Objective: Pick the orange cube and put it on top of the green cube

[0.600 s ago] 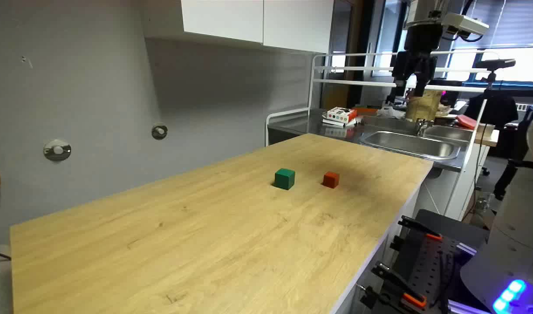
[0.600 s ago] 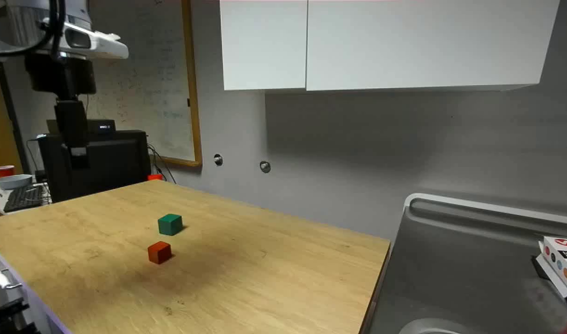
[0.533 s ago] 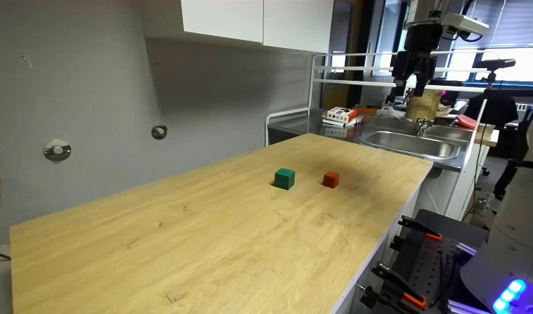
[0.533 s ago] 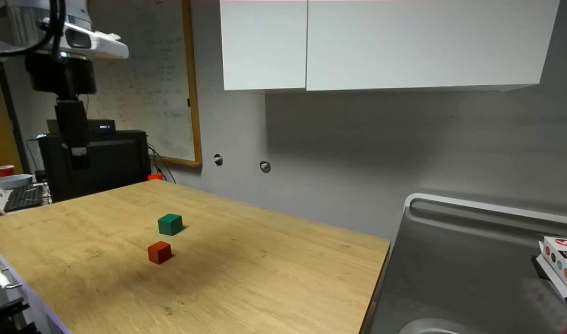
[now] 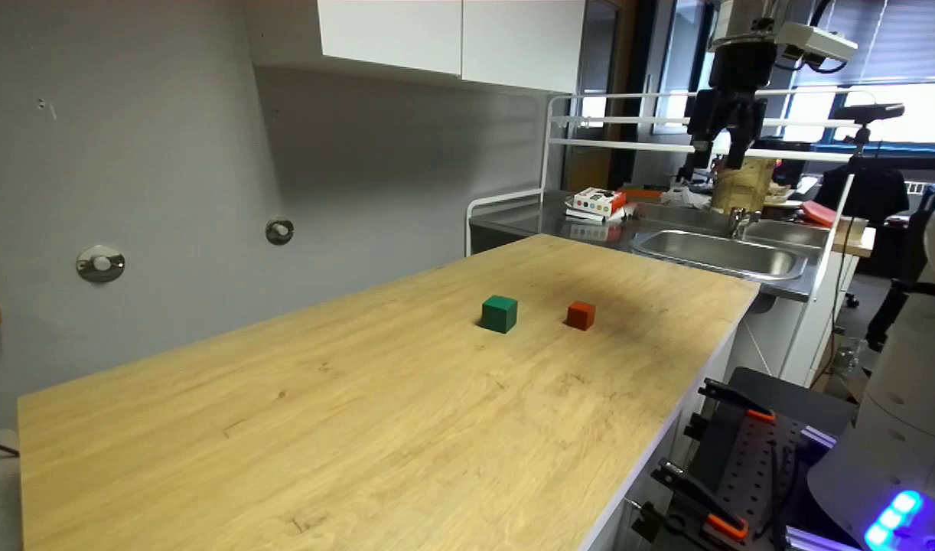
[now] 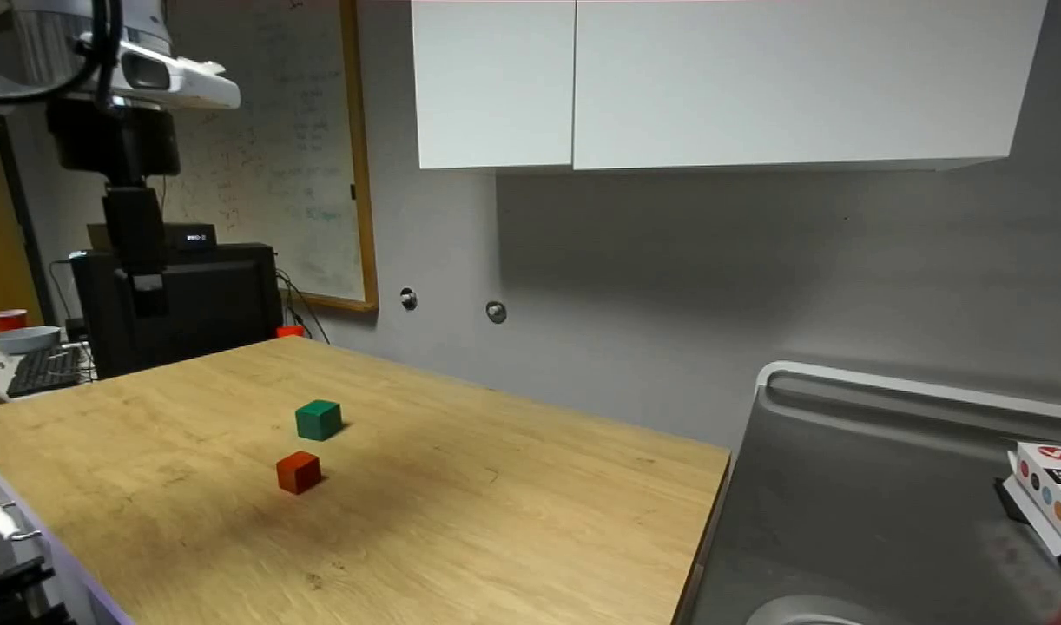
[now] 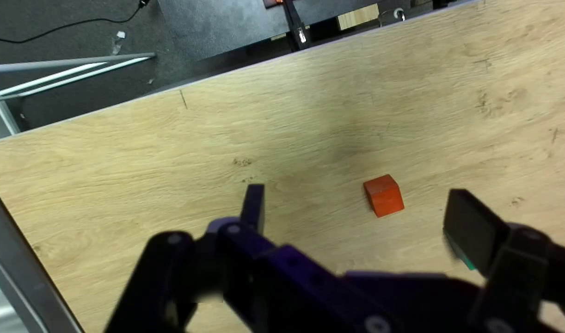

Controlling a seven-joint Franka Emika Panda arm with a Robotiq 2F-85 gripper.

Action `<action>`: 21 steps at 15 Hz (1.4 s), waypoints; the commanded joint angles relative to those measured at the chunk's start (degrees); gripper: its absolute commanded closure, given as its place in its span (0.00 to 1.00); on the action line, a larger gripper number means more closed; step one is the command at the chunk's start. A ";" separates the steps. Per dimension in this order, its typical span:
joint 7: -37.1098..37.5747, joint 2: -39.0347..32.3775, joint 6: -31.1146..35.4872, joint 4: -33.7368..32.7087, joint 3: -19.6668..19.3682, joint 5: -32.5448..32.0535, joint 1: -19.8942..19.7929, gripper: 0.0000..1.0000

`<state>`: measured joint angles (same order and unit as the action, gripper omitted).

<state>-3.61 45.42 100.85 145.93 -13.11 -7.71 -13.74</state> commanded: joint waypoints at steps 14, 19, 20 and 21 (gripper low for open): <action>2.65 -22.43 24.37 4.70 6.15 5.43 7.77 0.00; 2.76 -34.90 30.37 2.15 8.16 5.10 9.62 0.00; 2.44 -37.07 31.07 1.35 8.29 5.31 9.84 0.00; 1.90 -39.55 31.68 0.28 8.33 5.66 10.07 0.00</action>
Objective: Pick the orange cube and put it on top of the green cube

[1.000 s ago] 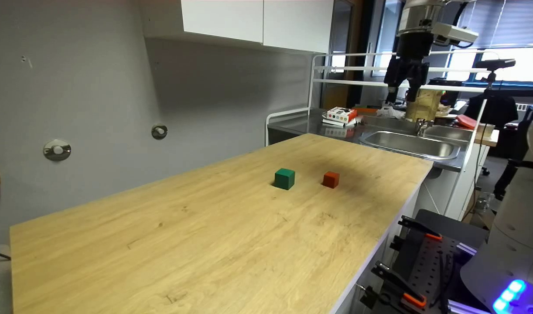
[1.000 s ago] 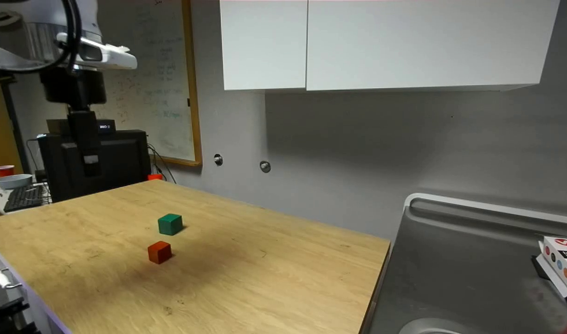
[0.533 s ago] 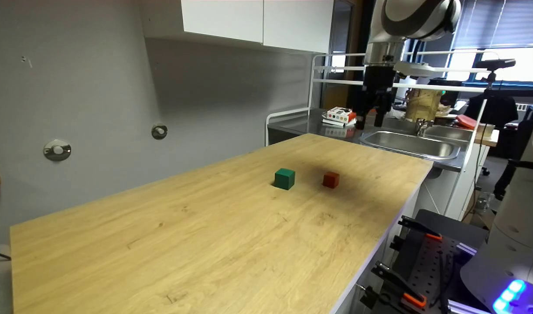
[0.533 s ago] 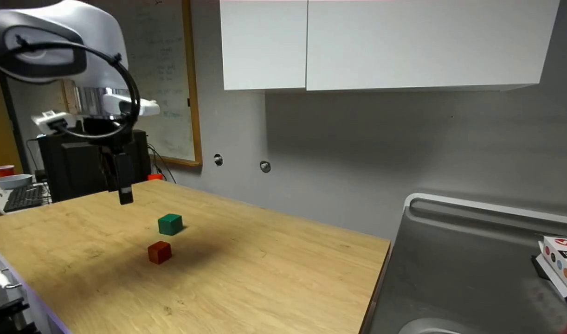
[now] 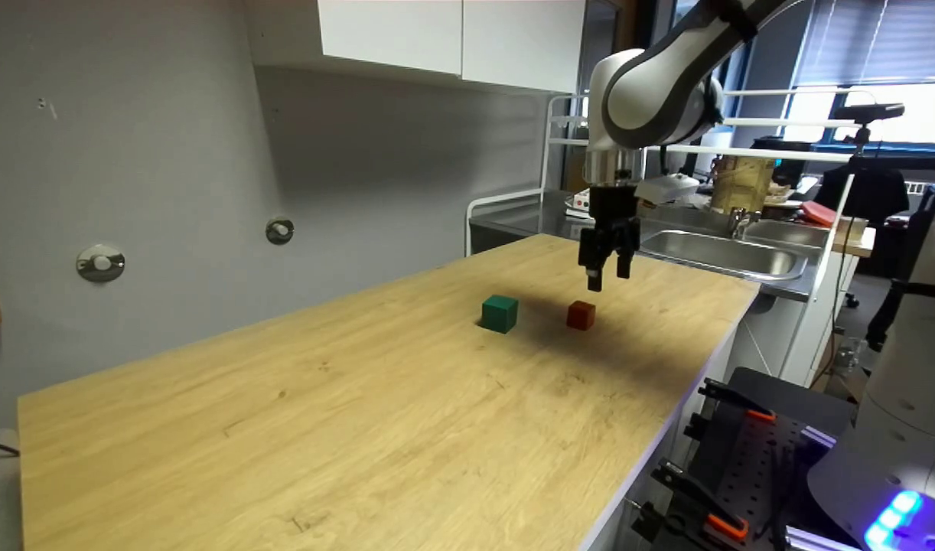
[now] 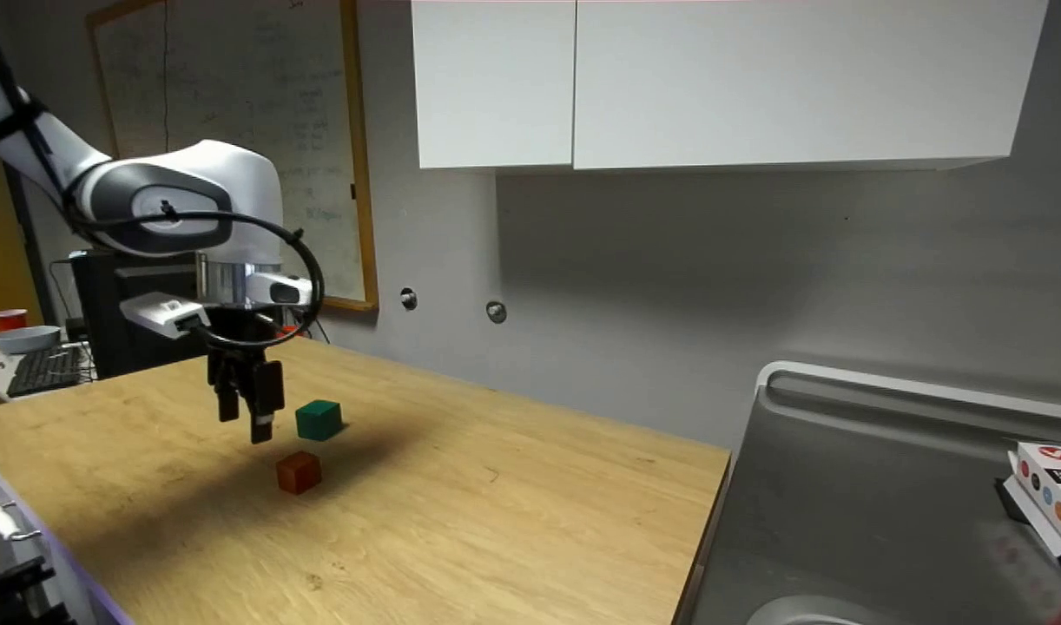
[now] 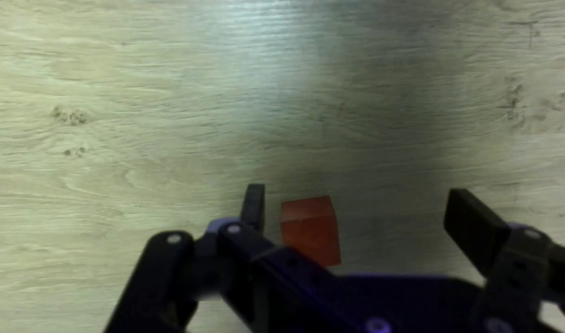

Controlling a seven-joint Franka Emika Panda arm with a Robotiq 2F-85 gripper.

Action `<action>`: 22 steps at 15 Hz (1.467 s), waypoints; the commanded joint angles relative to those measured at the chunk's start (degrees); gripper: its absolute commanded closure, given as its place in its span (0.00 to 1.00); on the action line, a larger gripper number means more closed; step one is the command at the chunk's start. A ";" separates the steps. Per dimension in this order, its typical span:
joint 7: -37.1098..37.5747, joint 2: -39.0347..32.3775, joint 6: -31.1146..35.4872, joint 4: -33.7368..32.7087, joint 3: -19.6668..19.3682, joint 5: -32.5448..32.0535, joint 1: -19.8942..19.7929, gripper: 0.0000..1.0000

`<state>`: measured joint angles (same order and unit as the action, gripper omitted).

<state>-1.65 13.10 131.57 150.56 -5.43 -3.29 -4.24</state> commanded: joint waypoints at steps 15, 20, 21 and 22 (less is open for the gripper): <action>-2.80 -29.41 -1.08 -21.75 0.16 2.50 -1.65 0.33; -1.72 -29.31 -2.50 -23.45 -0.03 1.52 -1.88 0.72; -1.46 -29.25 -2.62 -23.67 -0.04 1.17 -1.75 0.79; -1.22 -29.10 -2.83 -23.94 0.02 0.79 -1.51 0.88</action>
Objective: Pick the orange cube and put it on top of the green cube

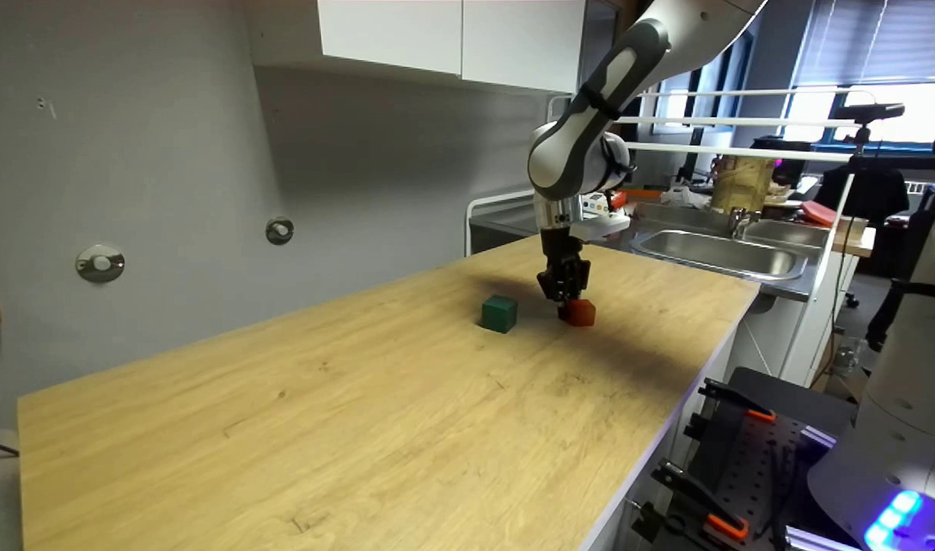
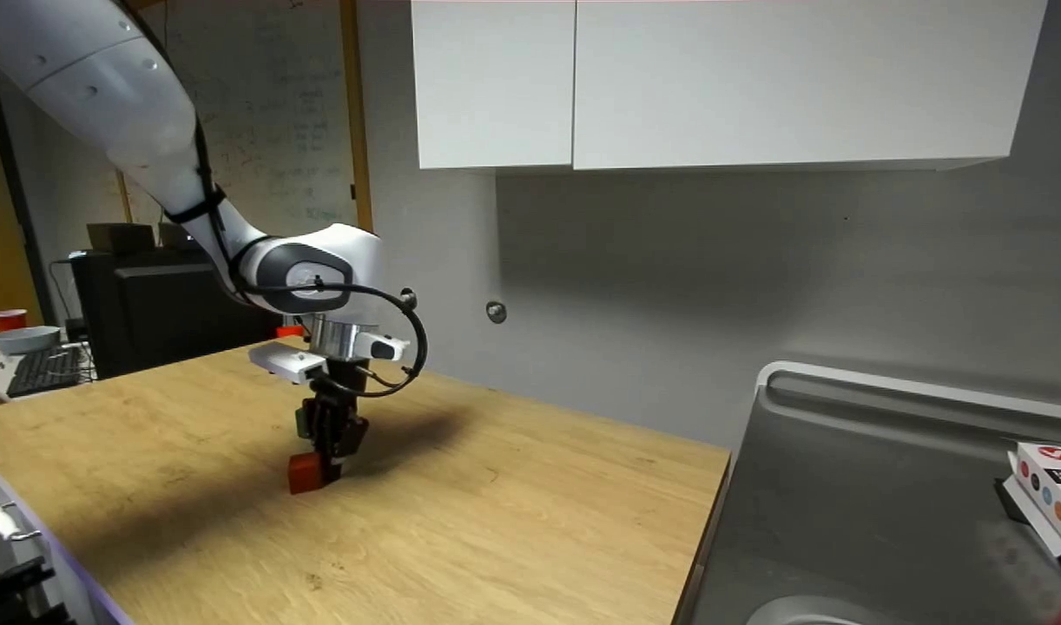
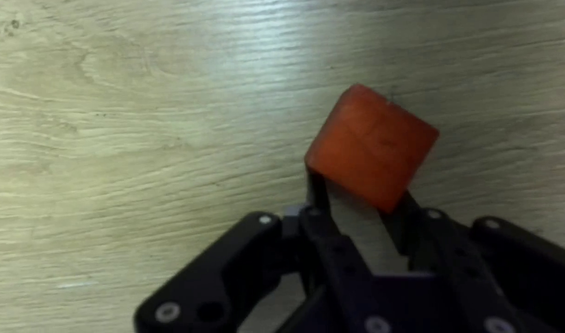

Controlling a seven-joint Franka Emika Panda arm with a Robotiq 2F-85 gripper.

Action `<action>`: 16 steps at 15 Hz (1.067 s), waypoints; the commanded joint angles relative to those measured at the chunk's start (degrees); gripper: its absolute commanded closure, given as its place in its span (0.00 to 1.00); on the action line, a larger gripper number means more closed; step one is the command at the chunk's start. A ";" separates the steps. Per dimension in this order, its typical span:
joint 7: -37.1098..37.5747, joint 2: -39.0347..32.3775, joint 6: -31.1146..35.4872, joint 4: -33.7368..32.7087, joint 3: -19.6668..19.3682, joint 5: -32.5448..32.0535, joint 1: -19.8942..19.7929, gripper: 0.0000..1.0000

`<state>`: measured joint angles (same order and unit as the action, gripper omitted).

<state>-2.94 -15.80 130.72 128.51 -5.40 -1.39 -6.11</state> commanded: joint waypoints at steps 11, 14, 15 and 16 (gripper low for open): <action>2.08 2.97 -4.63 -2.81 -0.52 -5.69 2.11 0.44; 1.52 4.95 -4.23 0.25 -1.05 -4.90 1.03 0.21; 1.43 5.40 -3.98 1.28 -1.11 -4.54 0.70 0.14; 1.27 6.04 -3.69 2.61 -1.09 -4.16 0.42 0.06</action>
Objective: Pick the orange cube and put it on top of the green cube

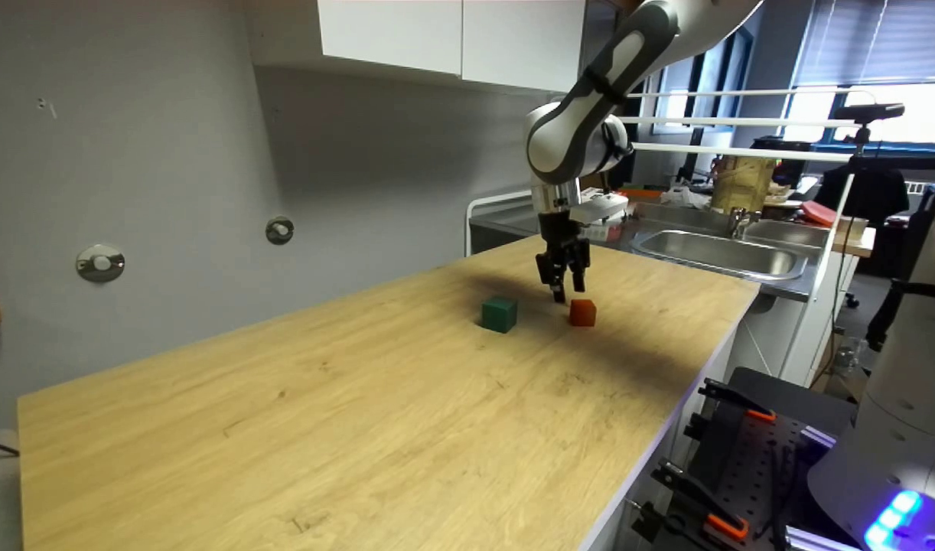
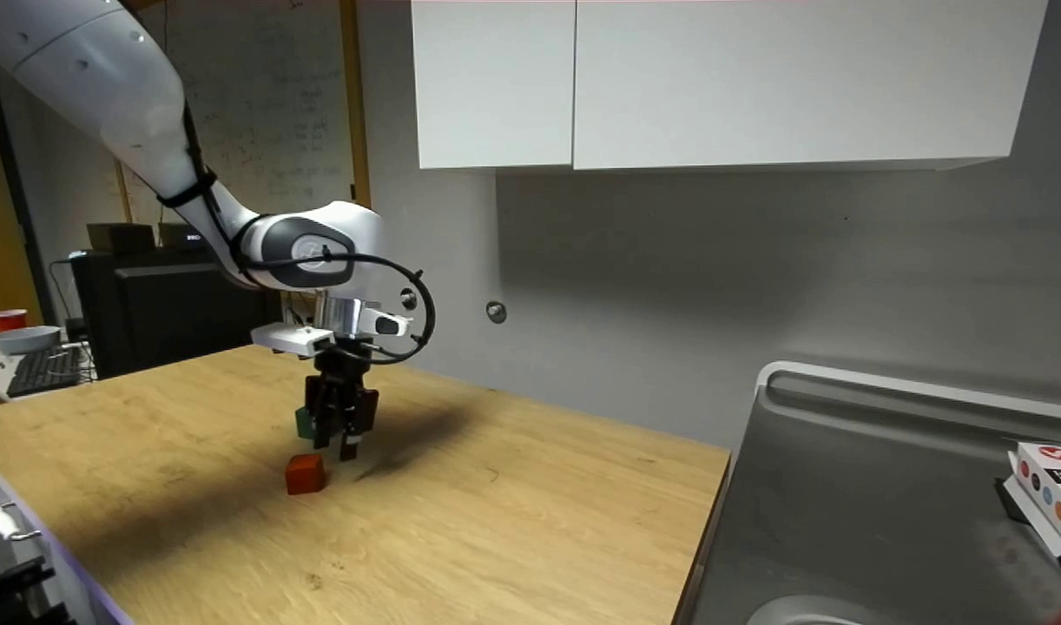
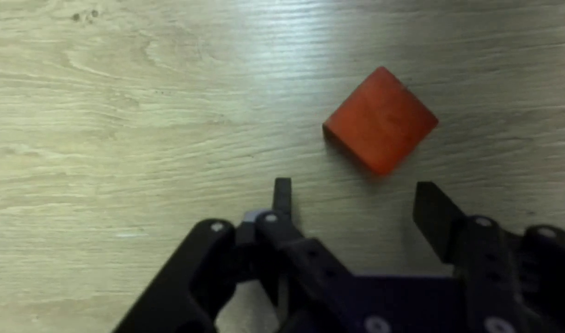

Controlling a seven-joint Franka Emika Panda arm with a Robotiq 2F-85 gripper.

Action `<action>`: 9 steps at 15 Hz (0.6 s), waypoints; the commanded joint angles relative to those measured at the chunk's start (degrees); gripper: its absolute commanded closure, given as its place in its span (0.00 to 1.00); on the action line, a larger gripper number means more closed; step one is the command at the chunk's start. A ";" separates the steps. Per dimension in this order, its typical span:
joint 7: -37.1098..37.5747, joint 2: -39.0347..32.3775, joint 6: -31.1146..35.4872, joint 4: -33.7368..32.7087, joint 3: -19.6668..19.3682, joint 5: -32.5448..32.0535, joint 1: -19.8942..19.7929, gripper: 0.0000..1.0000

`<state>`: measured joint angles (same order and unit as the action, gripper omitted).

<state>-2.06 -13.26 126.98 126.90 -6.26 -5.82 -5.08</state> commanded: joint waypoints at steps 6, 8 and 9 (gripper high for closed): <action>0.84 6.55 0.49 10.86 -0.17 1.05 -0.99 0.00; 1.08 7.22 0.69 12.06 -0.14 1.01 -0.92 0.25; 1.11 7.27 0.80 12.30 -0.11 0.94 -0.88 0.25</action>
<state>-2.06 -8.70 127.16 136.67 -6.45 -5.24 -6.04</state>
